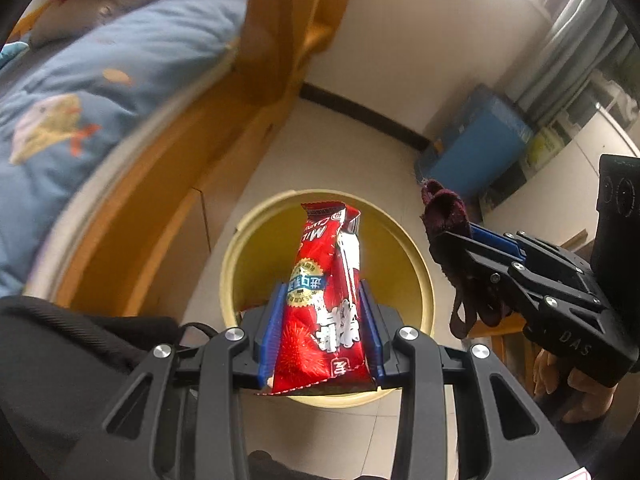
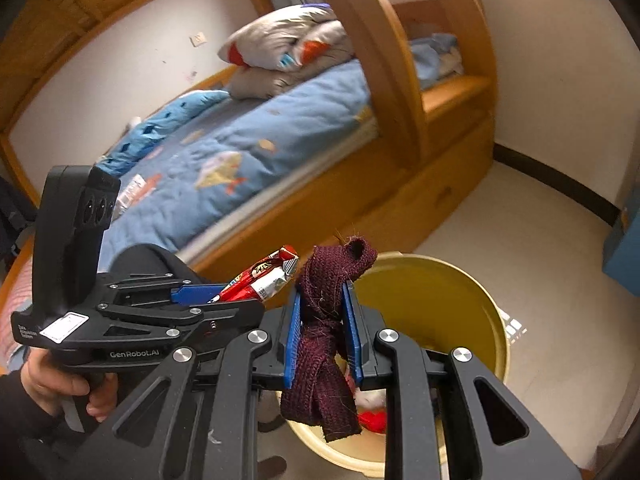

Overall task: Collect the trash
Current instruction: 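Carry snack bar and hair tie to the yellow bucket and open both tools, then move both tools back over the bed toward the milk carton and pouch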

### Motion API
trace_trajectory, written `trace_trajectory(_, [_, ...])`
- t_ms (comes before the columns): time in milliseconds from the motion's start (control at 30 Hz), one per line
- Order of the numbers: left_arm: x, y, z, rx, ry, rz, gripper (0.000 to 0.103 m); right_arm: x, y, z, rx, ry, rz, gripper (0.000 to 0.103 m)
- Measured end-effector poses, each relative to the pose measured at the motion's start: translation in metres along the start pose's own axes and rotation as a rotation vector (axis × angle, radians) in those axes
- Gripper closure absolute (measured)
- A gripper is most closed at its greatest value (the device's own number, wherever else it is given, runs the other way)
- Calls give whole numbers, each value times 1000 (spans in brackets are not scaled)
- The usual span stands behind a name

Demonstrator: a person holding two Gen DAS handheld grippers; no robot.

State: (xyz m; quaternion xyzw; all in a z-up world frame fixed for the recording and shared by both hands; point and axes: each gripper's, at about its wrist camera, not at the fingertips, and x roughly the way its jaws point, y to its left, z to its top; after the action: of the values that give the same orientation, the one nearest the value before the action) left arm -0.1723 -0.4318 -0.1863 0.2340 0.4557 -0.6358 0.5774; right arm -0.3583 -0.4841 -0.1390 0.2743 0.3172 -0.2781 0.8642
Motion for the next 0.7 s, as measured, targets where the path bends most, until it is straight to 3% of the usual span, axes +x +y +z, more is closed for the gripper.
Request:
trace_trajectory(100, [15, -5, 2, 4, 29, -5, 67, 3, -12, -4, 10, 10, -18, 83])
trace_trajectory(167, [24, -7, 4, 15, 48, 7, 59, 3, -19, -4, 19, 17, -39, 79])
trace_trajectory(200, [28, -9, 4, 29, 54, 32, 39, 3, -25, -4, 32, 23, -53, 76])
trace_trajectory(233, [32, -10, 3, 52, 52, 69, 25, 3, -31, -4, 52, 28, -65, 69])
trace_trajectory(300, [38, -9, -1, 69, 49, 113, 22, -2, -42, -6, 89, 16, -75, 62])
trace_trajectory(400, [41, -4, -2, 48, 78, 86, 21, -5, -54, -9, 132, 10, -91, 42])
trace_trajectory(700, [26, 7, -1, 7, 42, 64, 18, -3, -50, -10, 162, 15, -60, 42])
